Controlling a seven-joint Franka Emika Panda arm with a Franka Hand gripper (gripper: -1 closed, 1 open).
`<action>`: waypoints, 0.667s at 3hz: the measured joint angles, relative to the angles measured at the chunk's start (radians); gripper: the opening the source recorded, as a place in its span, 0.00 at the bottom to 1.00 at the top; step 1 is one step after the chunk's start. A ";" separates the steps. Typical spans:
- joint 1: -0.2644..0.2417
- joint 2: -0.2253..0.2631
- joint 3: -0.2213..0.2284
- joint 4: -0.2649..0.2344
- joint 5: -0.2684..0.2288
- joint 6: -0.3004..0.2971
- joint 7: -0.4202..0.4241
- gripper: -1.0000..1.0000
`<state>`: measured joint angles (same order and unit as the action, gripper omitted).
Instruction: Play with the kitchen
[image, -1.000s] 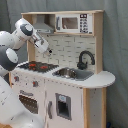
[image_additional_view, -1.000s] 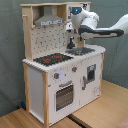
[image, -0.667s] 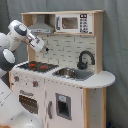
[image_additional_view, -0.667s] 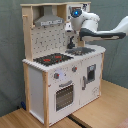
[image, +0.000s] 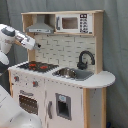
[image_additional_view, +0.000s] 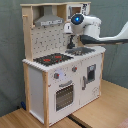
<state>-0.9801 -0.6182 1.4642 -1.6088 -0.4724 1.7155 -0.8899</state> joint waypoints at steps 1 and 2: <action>0.019 -0.030 0.013 0.000 -0.071 0.060 0.002 1.00; 0.022 -0.060 0.013 -0.002 -0.121 0.170 0.011 1.00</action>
<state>-0.9580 -0.6782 1.4767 -1.6104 -0.5938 1.8855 -0.8792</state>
